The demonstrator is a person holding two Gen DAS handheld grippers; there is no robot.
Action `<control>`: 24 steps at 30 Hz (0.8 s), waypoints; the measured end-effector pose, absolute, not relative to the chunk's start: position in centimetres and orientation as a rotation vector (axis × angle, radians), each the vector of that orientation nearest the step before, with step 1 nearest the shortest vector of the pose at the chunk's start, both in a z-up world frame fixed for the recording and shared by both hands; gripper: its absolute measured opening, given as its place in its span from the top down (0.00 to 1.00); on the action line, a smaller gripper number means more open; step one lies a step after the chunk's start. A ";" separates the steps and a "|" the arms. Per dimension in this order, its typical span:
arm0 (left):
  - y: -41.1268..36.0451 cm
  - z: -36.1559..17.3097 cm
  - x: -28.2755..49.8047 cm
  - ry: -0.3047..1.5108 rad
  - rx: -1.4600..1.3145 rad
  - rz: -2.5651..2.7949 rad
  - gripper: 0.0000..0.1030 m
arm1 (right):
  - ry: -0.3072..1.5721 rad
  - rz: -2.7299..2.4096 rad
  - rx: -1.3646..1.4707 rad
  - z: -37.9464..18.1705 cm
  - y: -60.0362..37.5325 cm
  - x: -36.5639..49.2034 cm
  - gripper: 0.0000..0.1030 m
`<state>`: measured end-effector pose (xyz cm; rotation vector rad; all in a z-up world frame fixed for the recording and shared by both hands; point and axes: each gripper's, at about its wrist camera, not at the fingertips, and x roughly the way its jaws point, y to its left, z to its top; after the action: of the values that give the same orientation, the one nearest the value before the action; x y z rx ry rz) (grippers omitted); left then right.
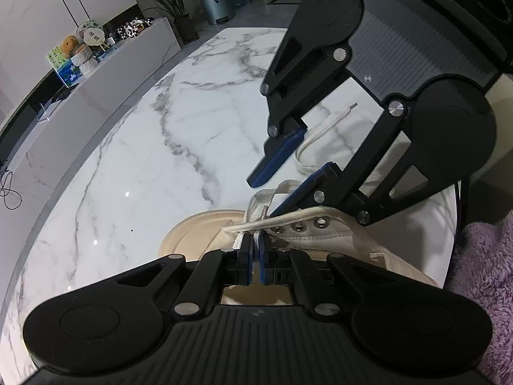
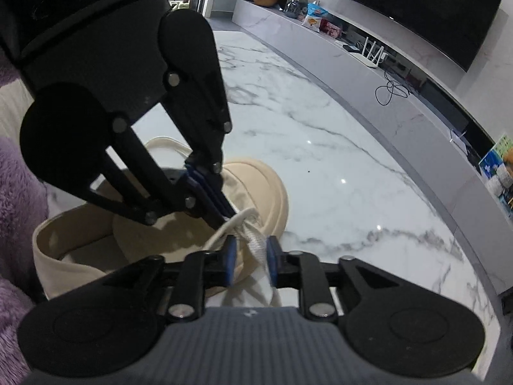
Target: Lace up shoes with both hands
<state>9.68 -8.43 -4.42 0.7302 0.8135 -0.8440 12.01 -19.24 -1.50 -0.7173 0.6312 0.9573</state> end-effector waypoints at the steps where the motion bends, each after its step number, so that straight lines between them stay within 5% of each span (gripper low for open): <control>1: -8.5 -4.4 9.7 0.812 0.734 -0.847 0.98 | 0.625 0.969 -0.733 -1.4 -19.3 12.1 0.74; 14: -8.5 -4.4 9.5 0.786 0.740 -0.851 0.97 | 0.649 1.084 -0.863 -0.8 -18.8 12.6 0.95; 16: -8.3 -4.0 9.1 0.783 0.729 -0.831 0.89 | 0.654 1.076 -0.860 -0.8 -18.8 12.5 0.96; 18: -8.0 -3.4 8.3 0.769 0.724 -0.806 0.62 | 0.655 1.061 -0.867 -1.2 -19.1 12.1 0.97; 20: -7.5 -2.7 7.3 0.746 0.717 -0.784 0.48 | 0.658 1.048 -0.874 -1.0 -19.6 11.8 0.97; 24: -6.4 -1.9 6.0 0.786 0.646 -0.757 0.50 | 0.686 1.009 -0.860 -0.5 -21.1 11.0 0.97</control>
<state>5.96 -6.40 -1.87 0.6456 0.7861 -0.7573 10.96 -21.14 -0.46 -0.8605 0.6862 1.0094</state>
